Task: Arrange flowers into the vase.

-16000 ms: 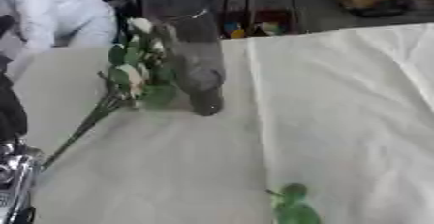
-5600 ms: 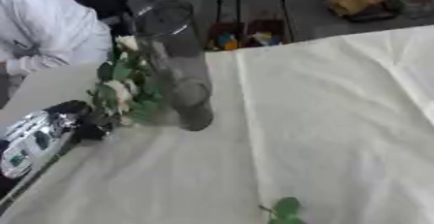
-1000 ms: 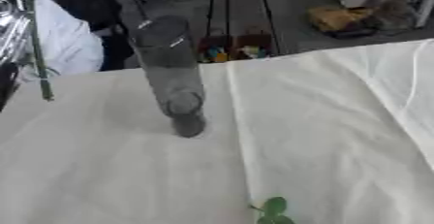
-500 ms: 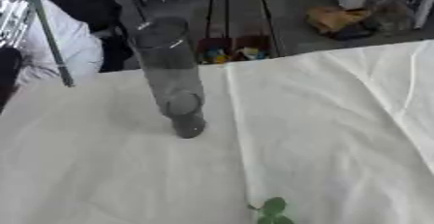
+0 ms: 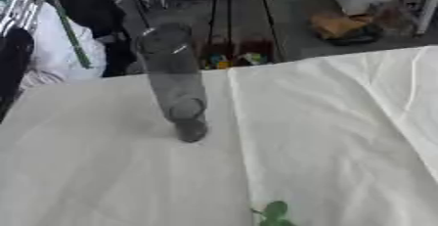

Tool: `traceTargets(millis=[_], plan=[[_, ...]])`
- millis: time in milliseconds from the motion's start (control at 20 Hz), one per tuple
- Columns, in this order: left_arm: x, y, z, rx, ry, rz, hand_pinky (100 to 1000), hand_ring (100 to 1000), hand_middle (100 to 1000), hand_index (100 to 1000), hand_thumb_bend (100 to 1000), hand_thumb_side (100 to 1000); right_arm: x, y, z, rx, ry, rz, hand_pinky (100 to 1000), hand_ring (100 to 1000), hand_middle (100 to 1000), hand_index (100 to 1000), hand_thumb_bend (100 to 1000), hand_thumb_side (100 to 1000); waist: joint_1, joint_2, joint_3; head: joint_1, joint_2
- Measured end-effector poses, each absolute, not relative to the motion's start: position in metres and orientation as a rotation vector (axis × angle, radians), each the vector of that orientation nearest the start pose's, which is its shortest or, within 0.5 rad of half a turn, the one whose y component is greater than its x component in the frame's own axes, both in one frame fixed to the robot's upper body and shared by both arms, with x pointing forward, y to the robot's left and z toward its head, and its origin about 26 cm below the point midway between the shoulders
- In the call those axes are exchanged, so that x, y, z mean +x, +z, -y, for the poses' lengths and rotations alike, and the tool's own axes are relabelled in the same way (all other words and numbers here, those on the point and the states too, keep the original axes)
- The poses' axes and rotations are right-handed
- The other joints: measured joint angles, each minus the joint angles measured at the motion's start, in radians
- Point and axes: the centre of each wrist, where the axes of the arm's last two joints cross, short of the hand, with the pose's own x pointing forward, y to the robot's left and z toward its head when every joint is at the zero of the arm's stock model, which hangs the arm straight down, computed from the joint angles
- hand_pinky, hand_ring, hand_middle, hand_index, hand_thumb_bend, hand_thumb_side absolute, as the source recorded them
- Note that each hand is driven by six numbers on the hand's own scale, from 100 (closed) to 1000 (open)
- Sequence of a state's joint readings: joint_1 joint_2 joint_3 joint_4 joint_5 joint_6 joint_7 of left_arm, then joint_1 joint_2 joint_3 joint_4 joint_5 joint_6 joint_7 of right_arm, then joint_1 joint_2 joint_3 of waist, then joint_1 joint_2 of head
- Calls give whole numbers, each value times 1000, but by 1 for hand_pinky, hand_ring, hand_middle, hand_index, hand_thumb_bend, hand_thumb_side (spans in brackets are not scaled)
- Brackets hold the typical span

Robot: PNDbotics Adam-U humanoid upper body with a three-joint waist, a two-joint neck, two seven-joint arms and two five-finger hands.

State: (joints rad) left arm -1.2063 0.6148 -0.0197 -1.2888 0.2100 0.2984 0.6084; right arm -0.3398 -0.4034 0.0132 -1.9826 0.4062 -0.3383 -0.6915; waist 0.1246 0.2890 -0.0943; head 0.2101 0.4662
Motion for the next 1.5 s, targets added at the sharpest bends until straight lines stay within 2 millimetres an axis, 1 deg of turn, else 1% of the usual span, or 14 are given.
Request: traceTargets(millis=[200,400,550,850,1000,1500], plan=[[410,438,-272,583,377,2273,100,100,100,100,100,515,304,213,267,916,80,-3243,643,643,519,635,100,973,3,0,0,9,8],[412,445,-266,557,412,2297,100,100,100,100,100,517,304,213,267,914,74,-3245,644,644,518,636,100,973,5,0,-4,13,13],[411,450,-260,527,437,2321,100,100,100,100,100,518,304,212,265,906,62,-3250,644,644,518,636,100,974,10,0,-9,18,15],[410,454,-250,469,480,2364,100,100,100,100,100,517,304,212,264,889,44,-3265,646,644,515,637,100,976,24,1,-29,36,15],[407,455,-246,441,505,2396,100,100,100,100,100,513,304,211,263,876,32,-3273,647,643,511,637,100,977,33,2,-37,45,7],[404,462,-240,414,545,2433,100,100,100,100,100,511,304,210,261,856,5,-3296,648,644,508,639,100,981,52,9,-43,58,3]])
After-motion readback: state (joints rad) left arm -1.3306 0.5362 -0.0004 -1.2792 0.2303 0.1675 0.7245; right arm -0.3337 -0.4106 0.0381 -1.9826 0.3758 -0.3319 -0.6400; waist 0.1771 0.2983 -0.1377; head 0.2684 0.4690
